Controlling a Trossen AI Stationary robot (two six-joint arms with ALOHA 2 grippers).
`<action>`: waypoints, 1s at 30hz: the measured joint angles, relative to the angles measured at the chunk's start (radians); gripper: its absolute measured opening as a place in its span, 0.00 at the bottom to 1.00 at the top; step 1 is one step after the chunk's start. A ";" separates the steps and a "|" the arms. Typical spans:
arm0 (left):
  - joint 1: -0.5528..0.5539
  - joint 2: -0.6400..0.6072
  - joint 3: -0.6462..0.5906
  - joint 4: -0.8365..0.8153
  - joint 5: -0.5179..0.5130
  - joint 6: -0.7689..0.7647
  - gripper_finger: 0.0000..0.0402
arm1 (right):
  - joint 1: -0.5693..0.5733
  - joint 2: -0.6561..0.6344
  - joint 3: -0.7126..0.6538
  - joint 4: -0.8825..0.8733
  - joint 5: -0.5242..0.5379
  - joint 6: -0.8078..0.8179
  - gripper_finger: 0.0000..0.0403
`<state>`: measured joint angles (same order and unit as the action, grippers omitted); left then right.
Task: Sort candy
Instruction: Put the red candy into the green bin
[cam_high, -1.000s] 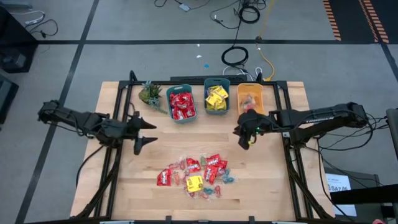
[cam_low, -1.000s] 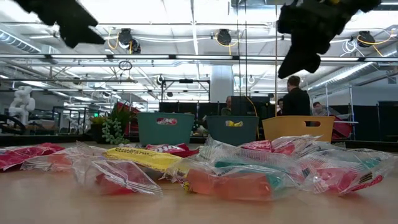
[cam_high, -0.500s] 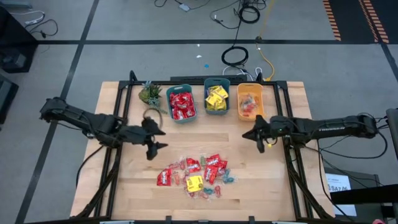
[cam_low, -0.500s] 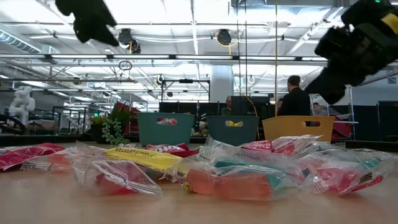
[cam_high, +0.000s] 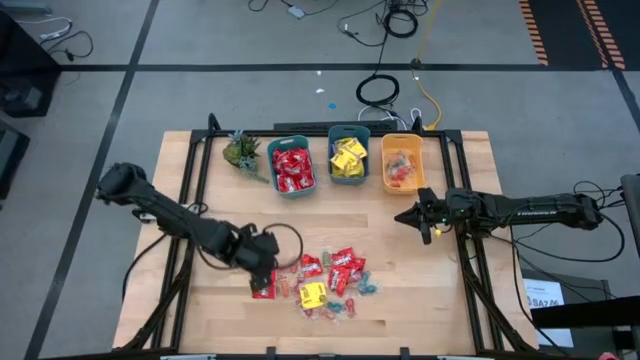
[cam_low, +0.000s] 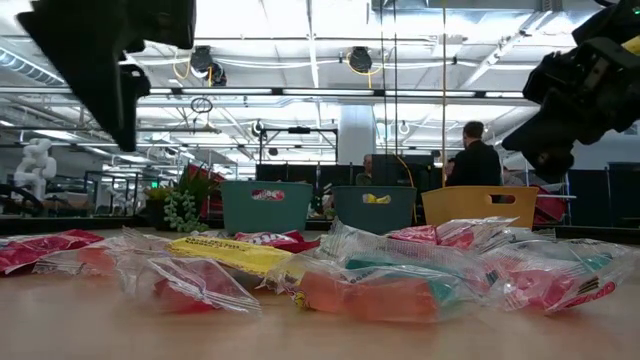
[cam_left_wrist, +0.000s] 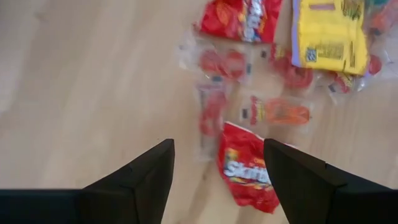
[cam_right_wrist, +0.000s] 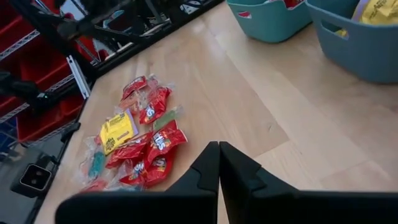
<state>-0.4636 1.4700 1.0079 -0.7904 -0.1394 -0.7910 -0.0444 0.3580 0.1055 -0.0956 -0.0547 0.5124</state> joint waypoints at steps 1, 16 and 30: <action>-0.016 0.020 0.006 0.000 0.000 -0.017 0.63 | 0.000 0.000 0.000 0.000 0.000 0.007 0.00; -0.168 0.308 0.018 0.028 0.016 -0.169 0.63 | 0.000 0.000 0.000 0.002 -0.003 0.026 0.00; -0.214 0.292 0.070 -0.042 0.047 -0.170 0.09 | 0.000 0.000 -0.002 -0.005 -0.003 0.026 0.00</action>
<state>-0.6777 1.7617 1.0778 -0.8324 -0.0929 -0.9615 -0.0441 0.3584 0.1040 -0.1001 -0.0578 0.5388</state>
